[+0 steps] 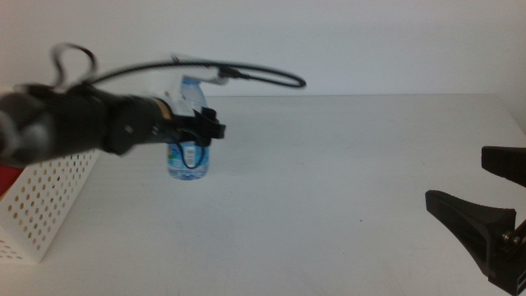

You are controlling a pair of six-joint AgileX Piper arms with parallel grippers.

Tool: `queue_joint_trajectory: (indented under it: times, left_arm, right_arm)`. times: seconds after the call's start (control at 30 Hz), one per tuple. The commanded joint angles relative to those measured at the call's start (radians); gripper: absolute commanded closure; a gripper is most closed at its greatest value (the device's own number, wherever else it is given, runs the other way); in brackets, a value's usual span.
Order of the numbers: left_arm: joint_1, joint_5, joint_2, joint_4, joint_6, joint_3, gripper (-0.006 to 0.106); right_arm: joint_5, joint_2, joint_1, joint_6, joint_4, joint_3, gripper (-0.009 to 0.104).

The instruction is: Use arms to grab the bottles and put them into the dustbin to the left of the table.

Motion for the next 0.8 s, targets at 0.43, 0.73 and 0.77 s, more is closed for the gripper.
queue_joint_trajectory:
  times: [0.43,0.73,0.77]
  left_arm:
    - [0.026,0.629,-0.378,-0.038,0.089,-0.091,0.105]
    - [0.2,0.882,-0.373,-0.125,0.238,-0.241,0.105]
    - [0.23,0.912,-0.373,-0.125,0.25,-0.257,0.105]
  right_arm:
    - [-0.067,-0.001,-0.005,-0.008,-0.006,-0.024,0.02]
    - [-0.067,-0.001,-0.005,-0.008,-0.006,-0.024,0.02]
    - [-0.067,-0.001,-0.005,-0.008,-0.006,-0.024,0.02]
